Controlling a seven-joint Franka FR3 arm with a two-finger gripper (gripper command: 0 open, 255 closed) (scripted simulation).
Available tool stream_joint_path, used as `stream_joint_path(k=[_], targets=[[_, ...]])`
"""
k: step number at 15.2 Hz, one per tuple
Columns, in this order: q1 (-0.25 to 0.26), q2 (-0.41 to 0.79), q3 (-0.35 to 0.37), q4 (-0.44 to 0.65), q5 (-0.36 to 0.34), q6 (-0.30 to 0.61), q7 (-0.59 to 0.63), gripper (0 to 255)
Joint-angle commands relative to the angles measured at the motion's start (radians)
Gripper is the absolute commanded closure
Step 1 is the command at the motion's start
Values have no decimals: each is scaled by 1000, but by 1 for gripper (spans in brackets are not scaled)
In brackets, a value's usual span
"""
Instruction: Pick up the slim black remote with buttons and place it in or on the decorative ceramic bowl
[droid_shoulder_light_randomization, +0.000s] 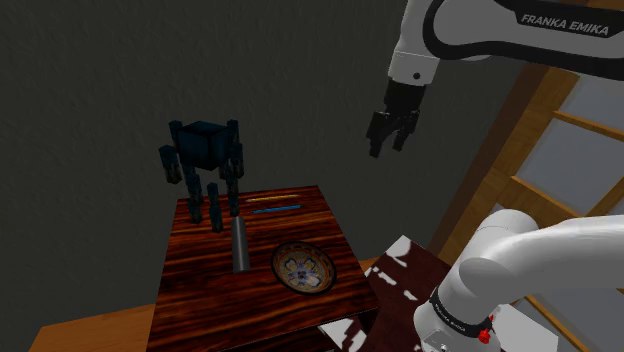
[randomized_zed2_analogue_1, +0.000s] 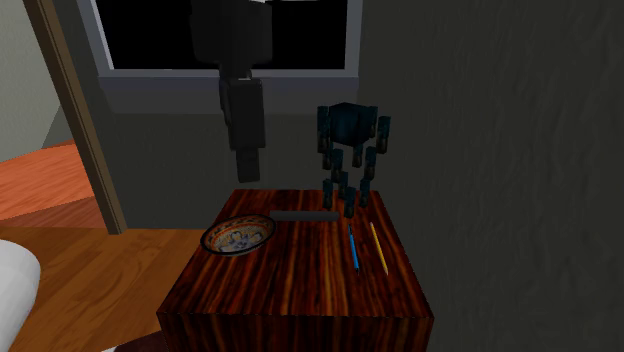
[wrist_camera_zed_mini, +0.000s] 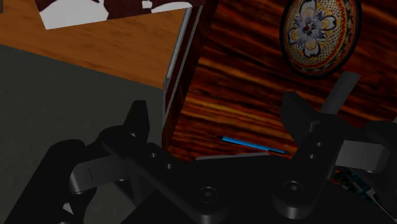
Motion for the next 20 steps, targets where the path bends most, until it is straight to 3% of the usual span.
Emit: stream_joint_path(k=[1, 12, 20], targets=[[0, 0, 0, 0, 0, 0, 0, 0], [16, 263, 204, -10, 129, 239, 269, 0], [15, 542, 334, 83, 147, 406, 466, 0]])
